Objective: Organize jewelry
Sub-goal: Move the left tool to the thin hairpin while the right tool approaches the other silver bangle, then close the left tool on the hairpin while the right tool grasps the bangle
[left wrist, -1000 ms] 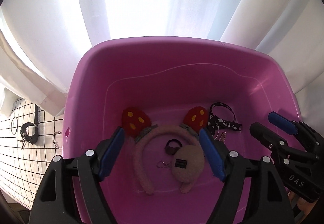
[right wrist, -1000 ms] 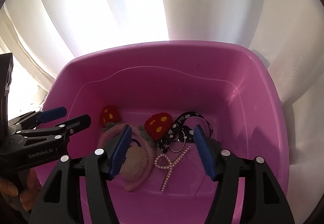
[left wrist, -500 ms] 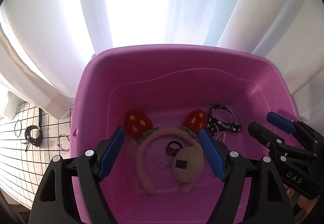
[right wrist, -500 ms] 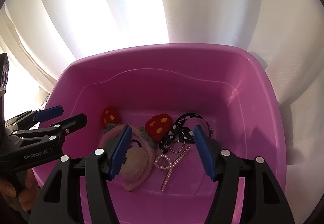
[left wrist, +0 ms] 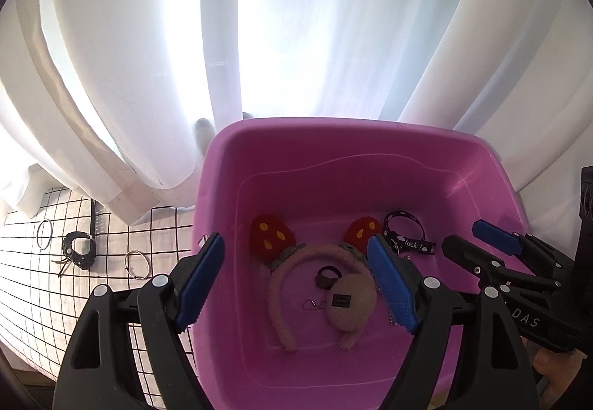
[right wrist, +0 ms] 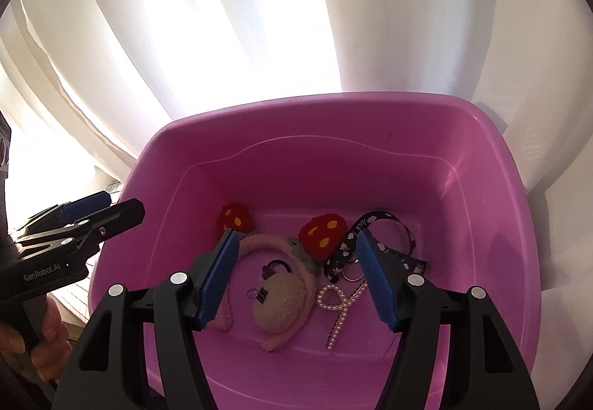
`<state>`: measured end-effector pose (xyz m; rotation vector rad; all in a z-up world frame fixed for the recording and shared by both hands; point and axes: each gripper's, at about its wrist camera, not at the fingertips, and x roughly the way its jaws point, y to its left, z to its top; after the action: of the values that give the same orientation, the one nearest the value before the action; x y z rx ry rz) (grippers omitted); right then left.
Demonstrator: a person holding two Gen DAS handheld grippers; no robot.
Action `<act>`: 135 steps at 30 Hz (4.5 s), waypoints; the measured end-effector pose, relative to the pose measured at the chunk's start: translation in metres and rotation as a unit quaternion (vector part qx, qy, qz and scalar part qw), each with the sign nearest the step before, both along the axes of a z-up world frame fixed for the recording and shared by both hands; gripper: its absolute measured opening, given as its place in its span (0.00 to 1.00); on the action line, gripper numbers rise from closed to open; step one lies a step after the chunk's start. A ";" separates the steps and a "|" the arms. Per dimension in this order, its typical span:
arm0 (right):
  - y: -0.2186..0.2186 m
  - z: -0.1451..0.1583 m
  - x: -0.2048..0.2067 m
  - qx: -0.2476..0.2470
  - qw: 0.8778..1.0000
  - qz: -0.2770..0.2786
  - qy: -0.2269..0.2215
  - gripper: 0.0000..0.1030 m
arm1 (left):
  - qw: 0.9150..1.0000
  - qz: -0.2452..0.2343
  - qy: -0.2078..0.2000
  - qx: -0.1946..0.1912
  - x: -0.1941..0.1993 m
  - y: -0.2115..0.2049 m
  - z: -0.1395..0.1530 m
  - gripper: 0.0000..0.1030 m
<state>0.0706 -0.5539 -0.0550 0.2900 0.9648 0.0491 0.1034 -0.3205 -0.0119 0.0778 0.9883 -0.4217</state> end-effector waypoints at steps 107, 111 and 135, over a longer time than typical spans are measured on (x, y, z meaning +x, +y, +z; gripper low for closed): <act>0.371 -0.180 0.130 -0.130 0.988 0.087 0.001 0.71 | 0.987 0.148 -0.017 0.060 0.118 0.401 -0.208 0.95; 0.373 -0.182 0.131 -0.130 0.987 0.089 -0.012 0.71 | 0.986 0.152 -0.018 0.061 0.118 0.400 -0.208 0.95; 0.374 -0.176 0.120 -0.123 0.986 0.111 -0.033 0.45 | 0.988 0.119 -0.069 0.071 0.089 0.390 -0.192 0.01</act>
<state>0.1903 -0.1799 -0.2315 -0.0463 0.9231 0.1412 0.1923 0.0696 -0.2040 0.1150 0.8775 -0.1242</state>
